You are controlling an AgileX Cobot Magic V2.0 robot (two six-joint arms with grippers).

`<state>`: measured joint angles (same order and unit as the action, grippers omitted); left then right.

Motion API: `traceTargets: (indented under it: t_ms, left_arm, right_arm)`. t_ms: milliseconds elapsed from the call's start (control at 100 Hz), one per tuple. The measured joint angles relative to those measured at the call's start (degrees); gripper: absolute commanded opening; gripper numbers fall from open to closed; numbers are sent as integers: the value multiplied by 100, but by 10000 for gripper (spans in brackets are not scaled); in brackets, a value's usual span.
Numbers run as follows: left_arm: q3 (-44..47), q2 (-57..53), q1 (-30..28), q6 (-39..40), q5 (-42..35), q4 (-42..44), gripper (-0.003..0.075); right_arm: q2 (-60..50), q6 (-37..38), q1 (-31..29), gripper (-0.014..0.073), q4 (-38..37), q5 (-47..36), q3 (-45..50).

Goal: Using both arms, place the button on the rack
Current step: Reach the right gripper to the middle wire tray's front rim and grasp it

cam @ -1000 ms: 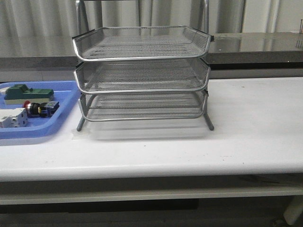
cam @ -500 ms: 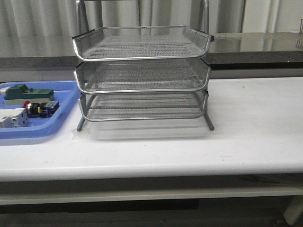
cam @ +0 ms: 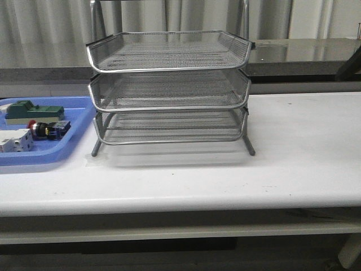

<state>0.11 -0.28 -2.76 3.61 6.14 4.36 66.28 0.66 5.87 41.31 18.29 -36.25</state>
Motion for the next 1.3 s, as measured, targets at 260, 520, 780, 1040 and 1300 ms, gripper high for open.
traceTargets:
  t_ms: [260, 520, 780, 1040, 1300]
  left_arm:
    - [0, 0, 0, 0, 0, 0, 4]
    - [0, 0, 0, 0, 0, 0, 4]
    - [0, 0, 0, 0, 0, 0, 4]
    - [0, 0, 0, 0, 0, 0, 4]
    - [0, 0, 0, 0, 0, 0, 4]
  right_arm:
    - [928, -1330, 343, 360, 1154, 0, -696]
    - [1897, -2655, 478, 360, 2609, 12, -1303]
    - [2730, -4326, 478, 360, 4433, 325, -1657]
    - [3285, -5377, 478, 360, 5542, 463, -1812]
    - [3655, -5500, 478, 360, 5729, 622, -2017]
